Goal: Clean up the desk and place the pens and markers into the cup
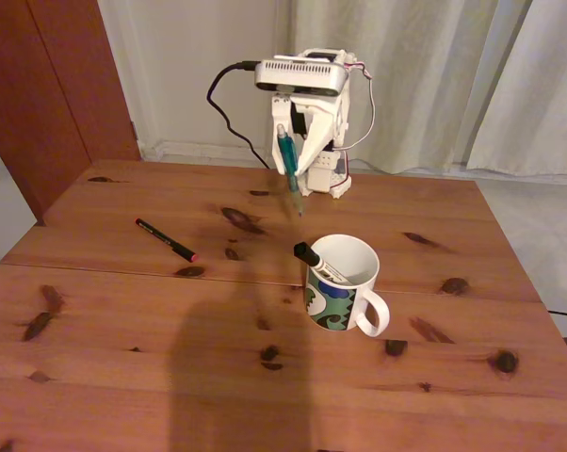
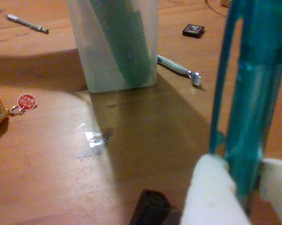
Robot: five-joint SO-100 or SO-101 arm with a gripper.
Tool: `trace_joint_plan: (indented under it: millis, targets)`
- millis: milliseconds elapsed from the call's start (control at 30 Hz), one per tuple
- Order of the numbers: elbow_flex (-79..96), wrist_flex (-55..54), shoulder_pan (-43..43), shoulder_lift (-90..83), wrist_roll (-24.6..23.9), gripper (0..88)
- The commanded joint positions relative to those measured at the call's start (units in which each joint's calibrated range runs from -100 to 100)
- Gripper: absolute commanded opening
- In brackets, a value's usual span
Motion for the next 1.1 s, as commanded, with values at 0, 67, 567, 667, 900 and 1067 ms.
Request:
trace_joint_plan:
  millis: [0,67,567,667,900,1067]
  targets:
    - [0.8,-3.3,-0.8,-0.1,0.7,0.8]
    - [1.6,-4.5,-2.2,-0.1,0.5,0.8]
    - [1.7,-5.9,-6.9,-0.1,0.3,0.8]
    - [1.8,-5.9,-8.1,0.2,0.3,0.8]
    - [1.8,-5.9,-9.4,2.6,0.3,1.2]
    - [1.9,-5.9,-9.6,3.0,0.5,1.2]
